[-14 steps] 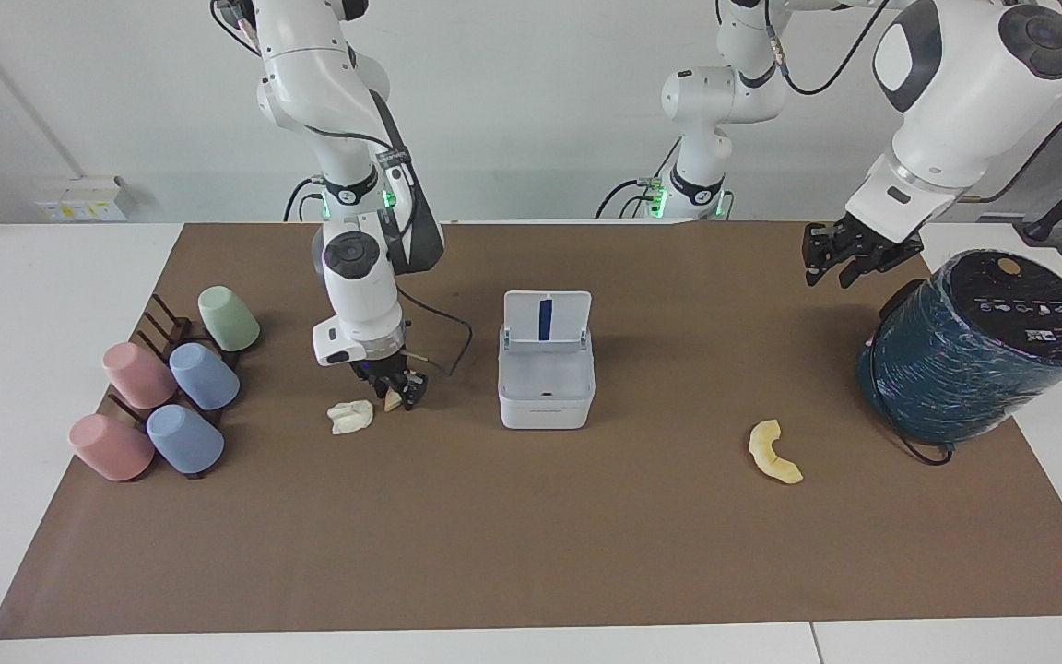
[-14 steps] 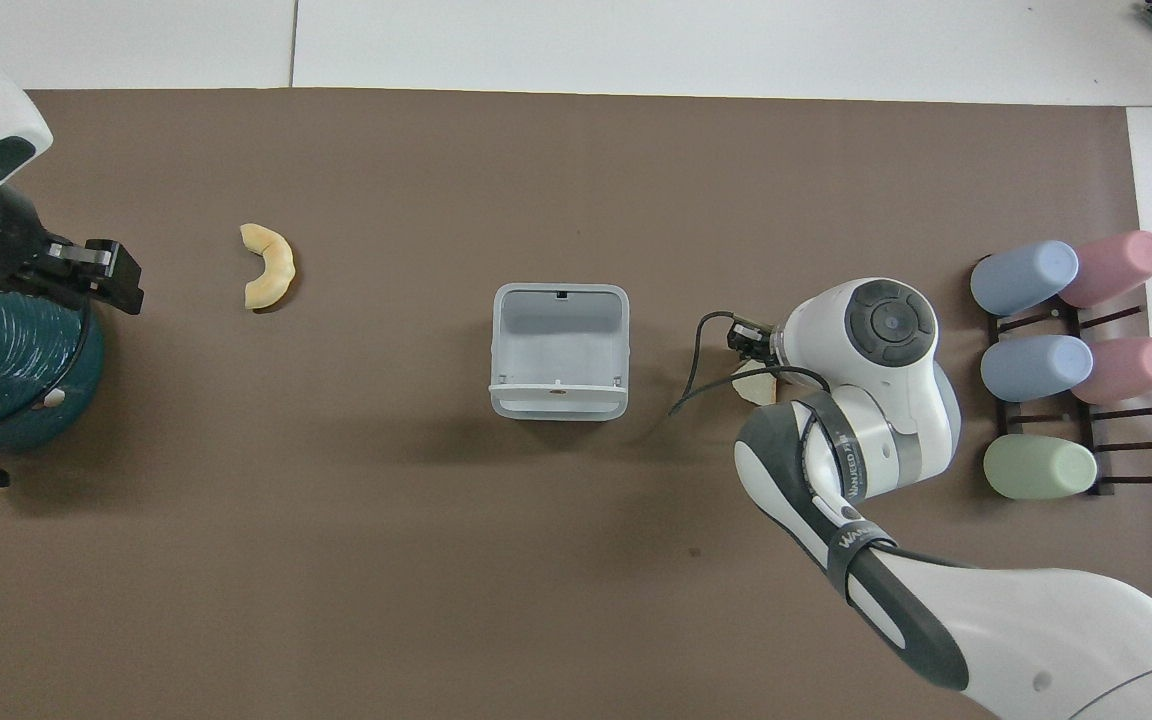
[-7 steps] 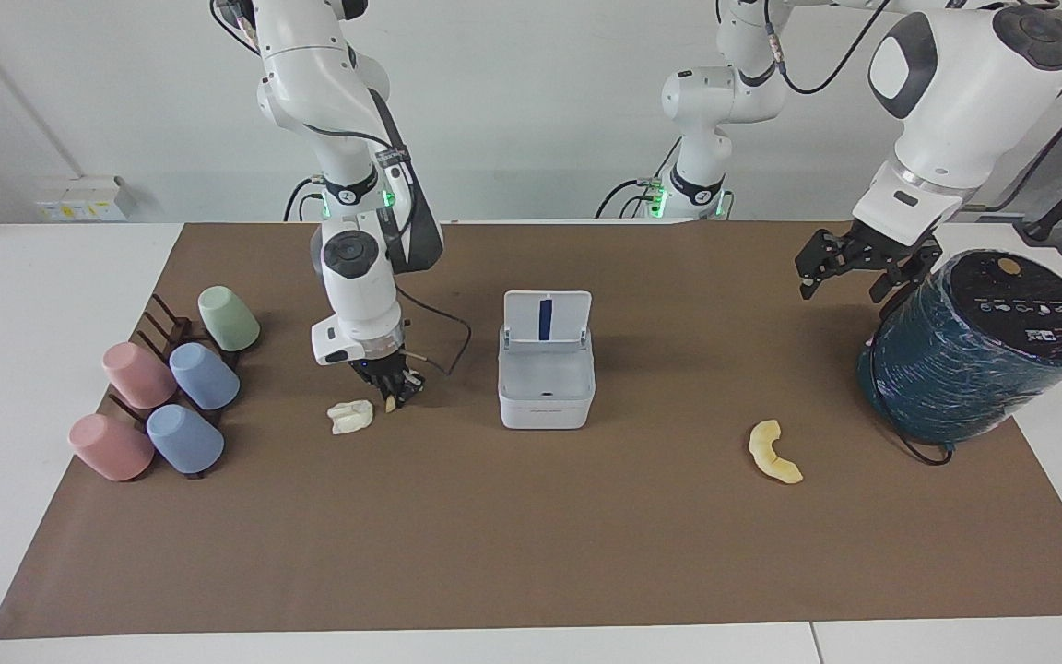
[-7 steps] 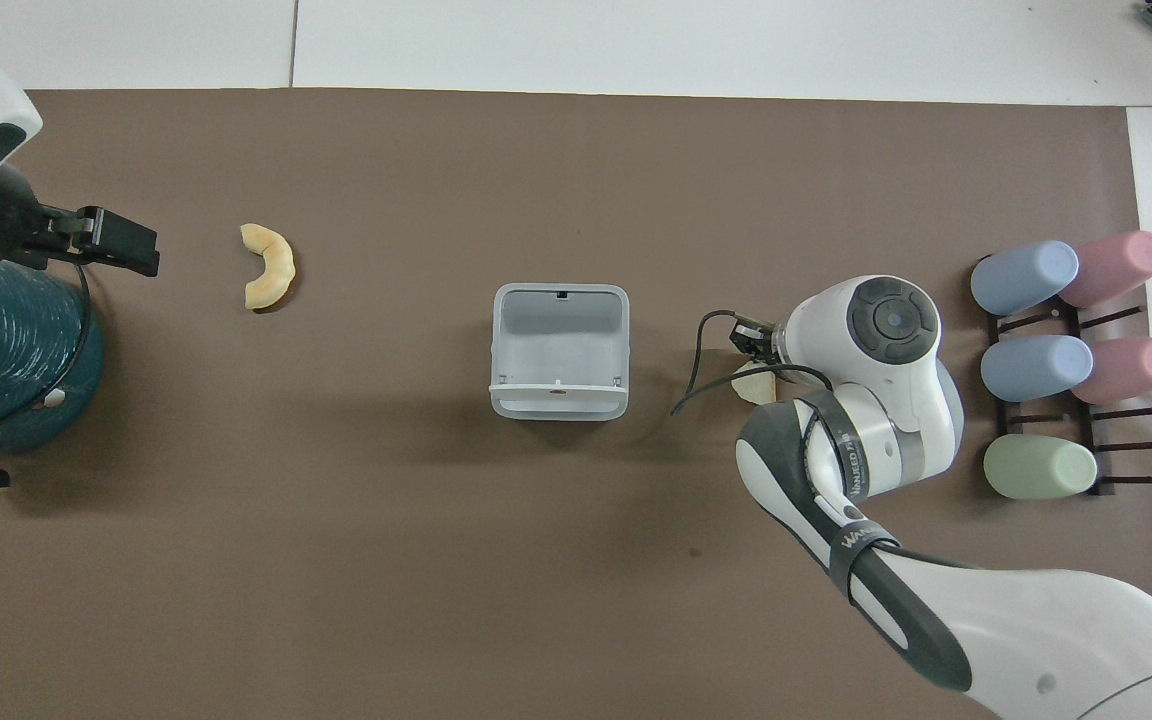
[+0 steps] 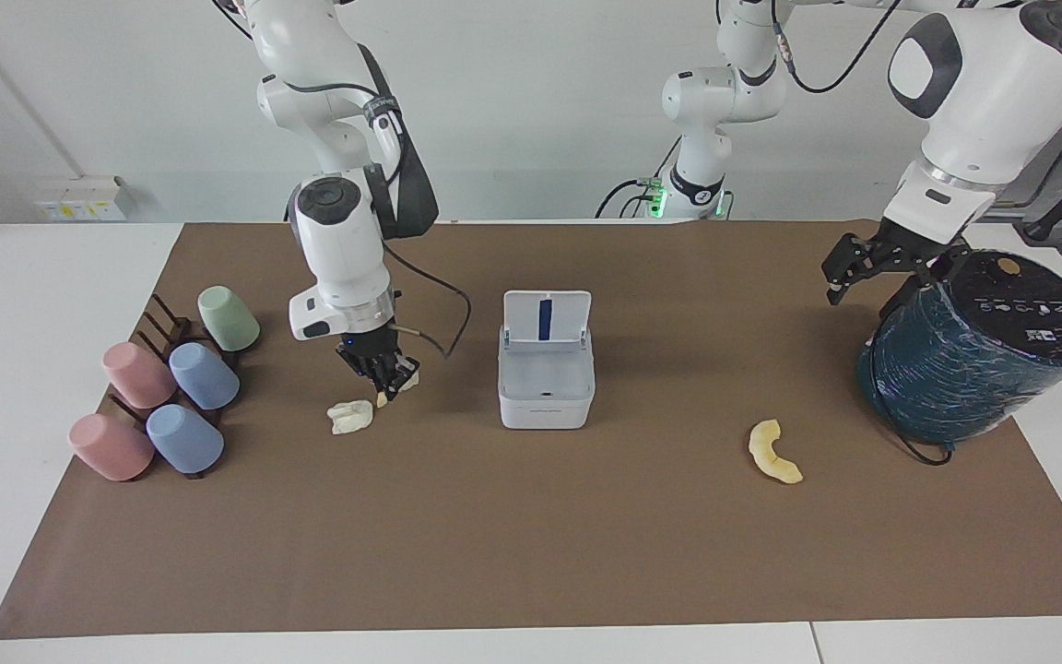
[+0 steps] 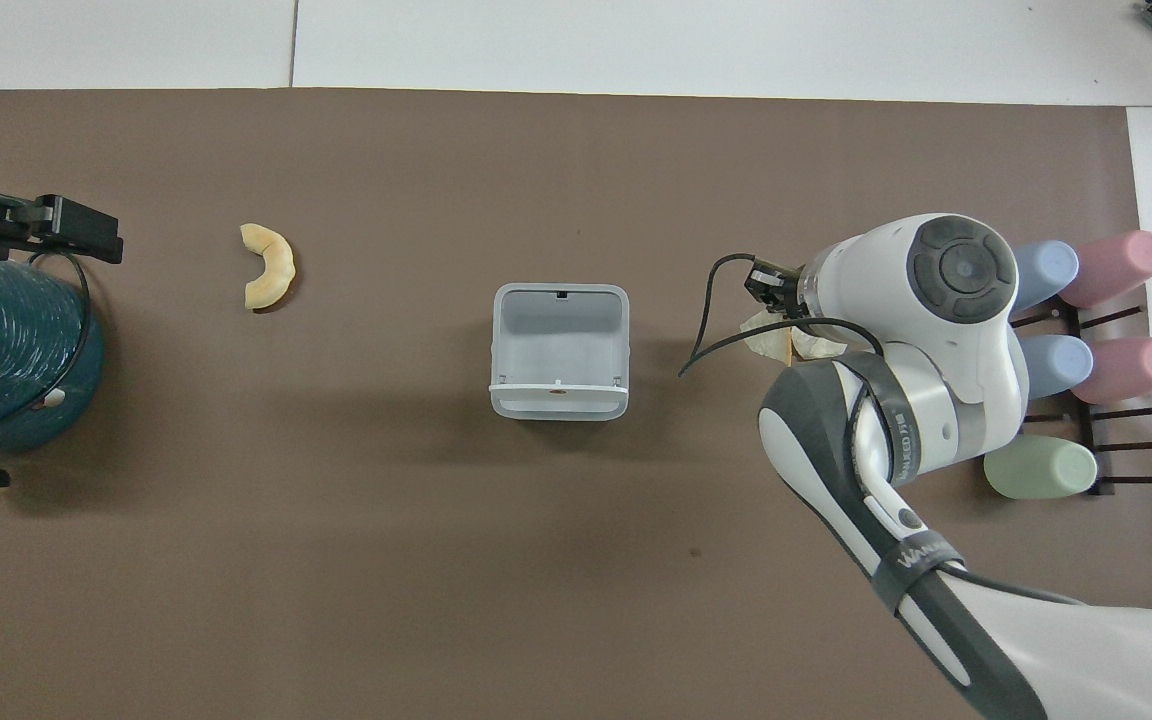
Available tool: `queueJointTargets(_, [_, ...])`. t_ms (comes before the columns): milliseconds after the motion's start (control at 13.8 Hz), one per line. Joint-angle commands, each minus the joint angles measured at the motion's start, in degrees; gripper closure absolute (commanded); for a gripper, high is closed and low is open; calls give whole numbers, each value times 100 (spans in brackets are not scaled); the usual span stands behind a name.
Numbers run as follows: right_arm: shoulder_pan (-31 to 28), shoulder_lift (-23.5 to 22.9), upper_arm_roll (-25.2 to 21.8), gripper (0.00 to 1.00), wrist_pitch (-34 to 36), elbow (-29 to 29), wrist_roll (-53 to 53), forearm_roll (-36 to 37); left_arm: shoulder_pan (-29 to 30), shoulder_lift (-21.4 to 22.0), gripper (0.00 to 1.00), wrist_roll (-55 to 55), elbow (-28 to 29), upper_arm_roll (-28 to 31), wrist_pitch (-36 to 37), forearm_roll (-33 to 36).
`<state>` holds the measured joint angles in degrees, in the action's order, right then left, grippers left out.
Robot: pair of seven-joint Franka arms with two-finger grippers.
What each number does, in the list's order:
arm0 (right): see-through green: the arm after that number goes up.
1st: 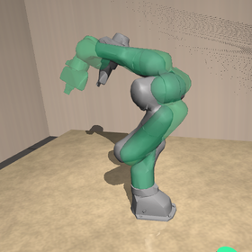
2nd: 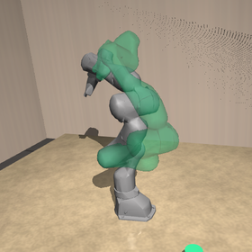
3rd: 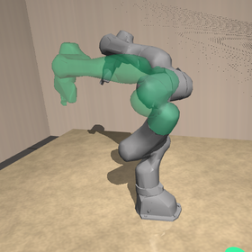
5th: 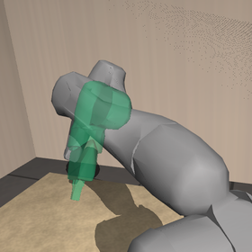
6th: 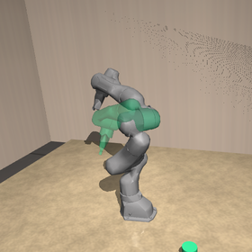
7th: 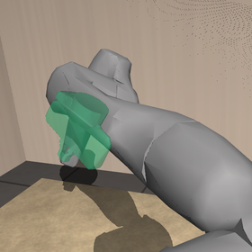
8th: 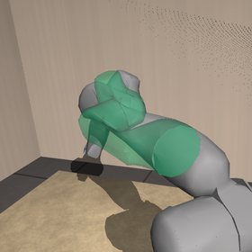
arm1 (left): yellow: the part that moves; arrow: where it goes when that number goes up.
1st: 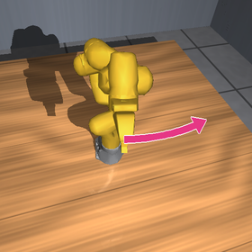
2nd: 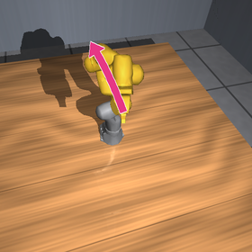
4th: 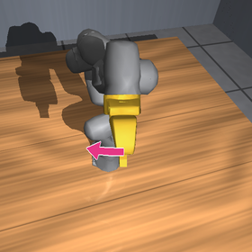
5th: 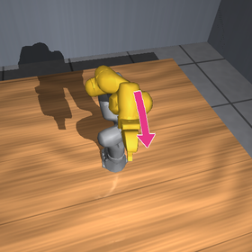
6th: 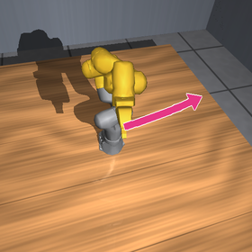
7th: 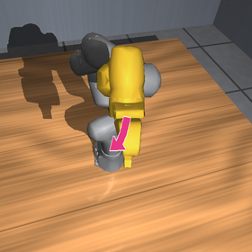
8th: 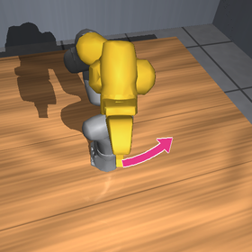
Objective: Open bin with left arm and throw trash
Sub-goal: 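Carry the bread piece over the bin and release it with the right gripper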
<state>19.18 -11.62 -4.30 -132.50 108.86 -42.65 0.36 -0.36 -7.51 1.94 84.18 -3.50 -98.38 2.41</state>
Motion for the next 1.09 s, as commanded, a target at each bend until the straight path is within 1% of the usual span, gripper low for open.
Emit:
queueJointTargets(0, [-2,-103,60,100,49,-452,125,-630,36,197,0,44,248,-45,-209,208])
queueJointTargets(73, [33,-130,61,100,-29,-610,125,-973,27,206,0,43,283,-54,-208,208])
queueJointTargets(218, [51,-287,61,100,-56,-909,125,-1440,53,215,0,43,327,-54,-173,199])
queueJointTargets(291, [60,-305,69,100,-152,-963,125,-1712,45,215,0,43,328,-54,-138,199])
queueJointTargets(364, [138,-323,130,100,-414,-955,125,-1941,36,215,0,43,328,-63,-155,199])
queueJointTargets(436, [269,-445,148,100,-704,-946,116,-2117,18,215,0,43,328,-63,-164,199])
queueJointTargets(582, [524,-525,175,100,-1004,-955,64,-2321,18,215,0,43,328,-63,-173,199])
queueJointTargets(727, [604,-560,184,100,-1032,-920,72,-2330,45,224,0,35,345,-71,-155,173])
queueJointTargets(873, [885,-674,193,100,-1119,-920,63,-2348,45,285,0,35,441,-71,-111,164])
queueJointTargets(1018, [965,-727,193,100,-1217,-876,63,-2365,53,355,0,26,591,-63,-111,7])
